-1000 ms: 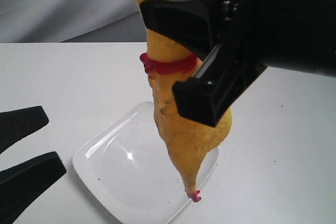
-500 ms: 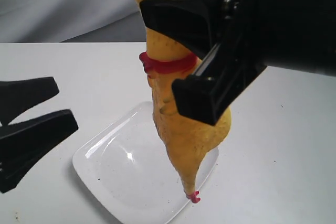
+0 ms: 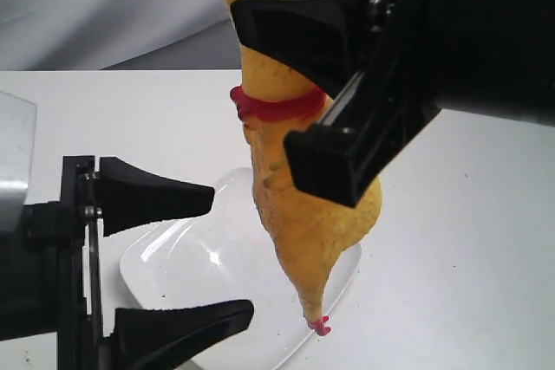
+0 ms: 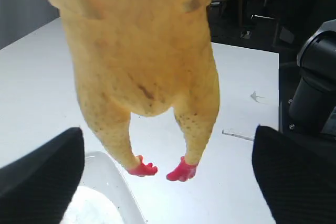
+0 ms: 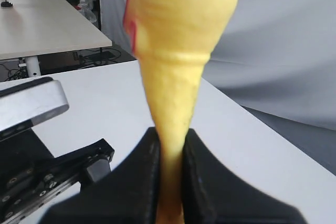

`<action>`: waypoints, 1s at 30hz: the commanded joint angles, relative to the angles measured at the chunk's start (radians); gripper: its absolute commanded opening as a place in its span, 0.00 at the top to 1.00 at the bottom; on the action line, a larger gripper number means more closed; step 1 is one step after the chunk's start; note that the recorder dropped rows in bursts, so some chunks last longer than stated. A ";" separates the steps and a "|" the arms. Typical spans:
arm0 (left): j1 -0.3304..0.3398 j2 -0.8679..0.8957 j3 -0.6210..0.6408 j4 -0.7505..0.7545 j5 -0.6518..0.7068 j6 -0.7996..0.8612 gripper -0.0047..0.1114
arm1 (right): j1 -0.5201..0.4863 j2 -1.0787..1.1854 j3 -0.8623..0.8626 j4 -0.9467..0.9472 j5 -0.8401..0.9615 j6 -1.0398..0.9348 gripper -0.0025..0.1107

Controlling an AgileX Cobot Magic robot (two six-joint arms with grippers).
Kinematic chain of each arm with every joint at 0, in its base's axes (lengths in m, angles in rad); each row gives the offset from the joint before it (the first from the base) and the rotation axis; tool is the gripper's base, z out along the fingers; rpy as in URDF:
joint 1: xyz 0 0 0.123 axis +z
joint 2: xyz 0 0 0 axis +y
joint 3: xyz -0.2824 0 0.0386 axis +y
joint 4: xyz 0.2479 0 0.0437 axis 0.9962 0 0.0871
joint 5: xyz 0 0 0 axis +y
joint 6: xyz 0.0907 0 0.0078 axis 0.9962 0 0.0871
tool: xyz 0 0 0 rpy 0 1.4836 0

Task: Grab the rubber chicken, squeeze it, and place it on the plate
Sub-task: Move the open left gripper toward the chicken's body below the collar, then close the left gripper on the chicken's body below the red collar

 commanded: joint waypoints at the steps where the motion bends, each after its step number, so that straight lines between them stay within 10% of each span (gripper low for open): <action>1: -0.101 0.002 -0.010 -0.174 0.101 0.110 0.26 | -0.008 -0.011 -0.001 -0.003 -0.034 -0.001 0.98; 9: -0.170 0.063 -0.012 -0.658 0.102 0.457 0.26 | -0.008 -0.011 -0.001 0.013 -0.034 0.001 0.98; 23: -0.170 0.257 -0.072 -0.694 -0.029 0.470 0.28 | -0.008 -0.011 -0.001 0.013 0.019 0.015 0.98; 30: -0.170 0.257 -0.072 -0.737 -0.065 0.472 0.65 | -0.008 -0.011 -0.001 0.013 0.029 0.015 0.98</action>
